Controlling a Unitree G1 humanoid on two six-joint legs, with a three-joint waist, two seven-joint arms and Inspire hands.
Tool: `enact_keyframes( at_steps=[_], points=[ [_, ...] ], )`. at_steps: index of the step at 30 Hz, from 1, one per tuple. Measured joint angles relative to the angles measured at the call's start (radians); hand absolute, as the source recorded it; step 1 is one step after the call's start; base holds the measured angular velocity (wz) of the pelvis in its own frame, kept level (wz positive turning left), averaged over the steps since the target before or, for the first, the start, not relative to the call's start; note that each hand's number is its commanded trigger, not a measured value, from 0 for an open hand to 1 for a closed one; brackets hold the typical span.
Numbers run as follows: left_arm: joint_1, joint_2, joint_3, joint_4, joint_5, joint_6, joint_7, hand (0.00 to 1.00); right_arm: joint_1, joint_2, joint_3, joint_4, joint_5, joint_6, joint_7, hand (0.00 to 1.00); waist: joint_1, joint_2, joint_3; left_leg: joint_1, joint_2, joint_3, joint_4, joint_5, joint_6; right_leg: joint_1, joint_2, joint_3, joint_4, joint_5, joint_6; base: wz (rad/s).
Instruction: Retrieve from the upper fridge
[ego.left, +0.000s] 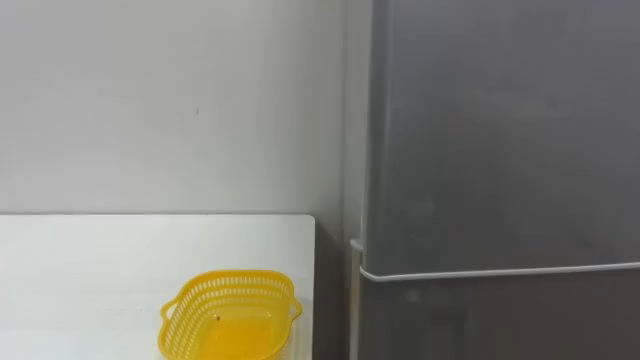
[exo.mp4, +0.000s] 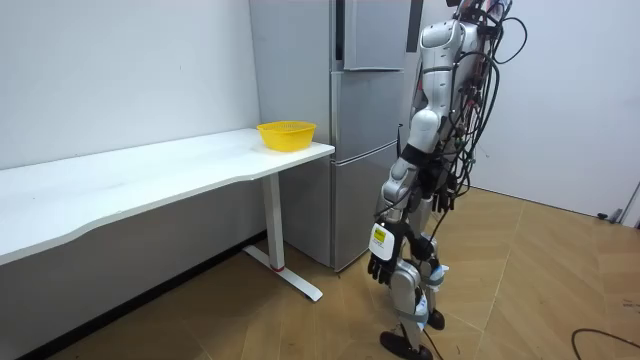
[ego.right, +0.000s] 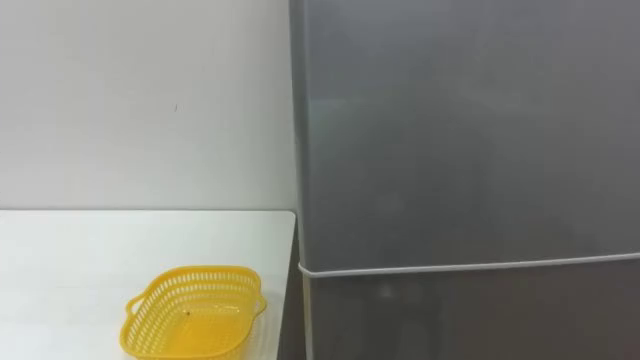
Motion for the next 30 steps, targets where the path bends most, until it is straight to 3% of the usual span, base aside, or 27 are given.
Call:
enact_keyframes(
  at_steps=[14,21,30],
  points=[
    [0.003,0.000,0.001,0.006,-0.006,0.001,0.026,0.00,0.001,-0.002,-0.004,0.003,-0.005,-0.005,-0.003,0.00,-0.002,0.005,-0.0004,0.001,0.000,-0.002,0.000,0.000,0.000,0.001,0.000,-0.001,0.002,0.000,0.000,0.00],
    [0.019,-0.006,0.044,0.013,-0.162,-0.001,0.070,0.00,0.001,-0.001,-0.040,0.004,0.004,-0.006,-0.006,0.00,0.001,0.006,0.0001,0.002,0.000,-0.004,0.001,0.000,0.000,0.001,0.000,-0.003,0.000,0.000,0.000,0.00],
    [0.033,-0.006,0.152,0.035,-0.481,-0.010,0.191,0.00,0.001,-0.001,-0.076,0.008,0.005,-0.001,-0.001,0.00,0.002,0.013,0.0004,-0.003,0.000,-0.003,0.001,0.000,0.000,0.005,-0.003,-0.016,-0.003,0.000,0.000,0.03]
  ],
)
